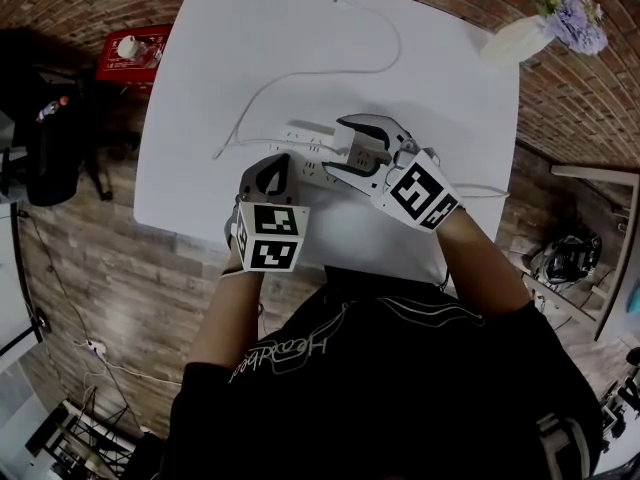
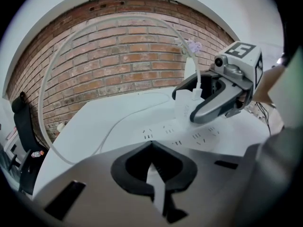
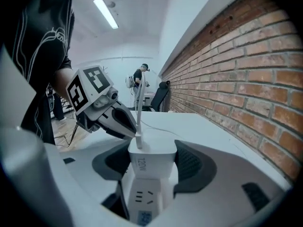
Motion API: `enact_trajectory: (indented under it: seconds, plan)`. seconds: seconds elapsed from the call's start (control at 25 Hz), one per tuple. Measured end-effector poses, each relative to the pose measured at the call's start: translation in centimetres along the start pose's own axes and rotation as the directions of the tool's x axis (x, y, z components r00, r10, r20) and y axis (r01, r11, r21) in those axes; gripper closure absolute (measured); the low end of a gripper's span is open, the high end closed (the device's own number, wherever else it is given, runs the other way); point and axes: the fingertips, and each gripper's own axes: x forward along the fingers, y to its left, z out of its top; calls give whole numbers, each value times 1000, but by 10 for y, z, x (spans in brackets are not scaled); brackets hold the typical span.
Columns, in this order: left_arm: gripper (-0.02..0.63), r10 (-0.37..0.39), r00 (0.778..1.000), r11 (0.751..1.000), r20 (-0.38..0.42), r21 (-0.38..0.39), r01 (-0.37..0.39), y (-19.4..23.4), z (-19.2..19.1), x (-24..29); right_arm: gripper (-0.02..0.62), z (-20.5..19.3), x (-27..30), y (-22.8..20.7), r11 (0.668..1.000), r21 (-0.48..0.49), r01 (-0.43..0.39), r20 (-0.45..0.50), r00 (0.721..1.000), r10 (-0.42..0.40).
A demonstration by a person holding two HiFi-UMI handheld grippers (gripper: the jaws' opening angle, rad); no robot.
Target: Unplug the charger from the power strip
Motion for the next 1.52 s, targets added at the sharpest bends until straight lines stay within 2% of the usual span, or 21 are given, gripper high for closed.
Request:
enact_trajectory:
  seconds: [0.08, 0.24, 0.32, 0.56, 0.8, 0.88, 1.0, 1.04, 1.08, 1.2, 1.28, 1.32, 1.44, 1.48, 1.52]
  plan:
    - [604, -1, 1000, 1000, 0, -1, 1, 0, 1, 0, 344, 0, 0, 0, 1000, -13, 5, -5, 1000, -5]
    - [606, 10, 1000, 1000, -4, 29, -10, -2, 1, 1, 344, -7, -2, -6, 994, 105, -3, 13, 1000, 2]
    - [606, 11, 1000, 999, -4, 32, -11, -3, 1, 1, 344, -8, -3, -8, 991, 131, -8, 18, 1000, 5]
    - [606, 4, 1000, 1000, -6, 26, -3, -3, 2, 1, 344, 0, -3, 1, 1000, -20, 4, -6, 1000, -4]
    - [606, -5, 1000, 1000, -8, 31, 5, -4, 2, 3, 344, -10, -4, -10, 988, 155, -13, 16, 1000, 10]
    - [606, -8, 1000, 1000, -4, 26, 8, -4, 2, 3, 344, -7, -4, -8, 992, 123, -12, 12, 1000, 10]
    - [606, -7, 1000, 1000, -5, 27, 7, -5, 4, 3, 344, -1, -5, -2, 1000, 3, 5, -6, 1000, -5]
    - [606, -7, 1000, 1000, -5, 28, 7, -5, 4, 3, 344, -1, -5, -1, 1000, -8, 8, -10, 1000, -8]
    - [606, -6, 1000, 1000, -4, 29, 6, -5, 4, 3, 344, -2, -5, -2, 1000, 8, 7, -11, 1000, -7]
    - [606, -6, 1000, 999, -6, 34, 6, -5, 3, 3, 344, -8, -6, -9, 989, 146, -3, 2, 1000, 3]
    - [606, -8, 1000, 999, -5, 32, 8, -5, 4, 3, 344, -10, -7, -11, 984, 176, -5, 4, 1000, 5]
    - [606, -9, 1000, 999, -5, 31, 9, -6, 4, 3, 344, -8, -7, -10, 989, 147, -3, -4, 1000, 3]
    - [606, -7, 1000, 1000, -5, 27, 8, -5, 4, 4, 344, 0, -6, 0, 1000, -22, 11, -28, 1000, -12]
    - [606, -8, 1000, 1000, -7, 26, 9, -5, 4, 4, 344, 5, -8, 1, 999, -38, 10, -6, 1000, -11]
    - [606, -10, 1000, 1000, -7, 27, 11, -4, 5, 4, 344, 15, -13, -1, 1000, -13, 6, 45, 999, -5]
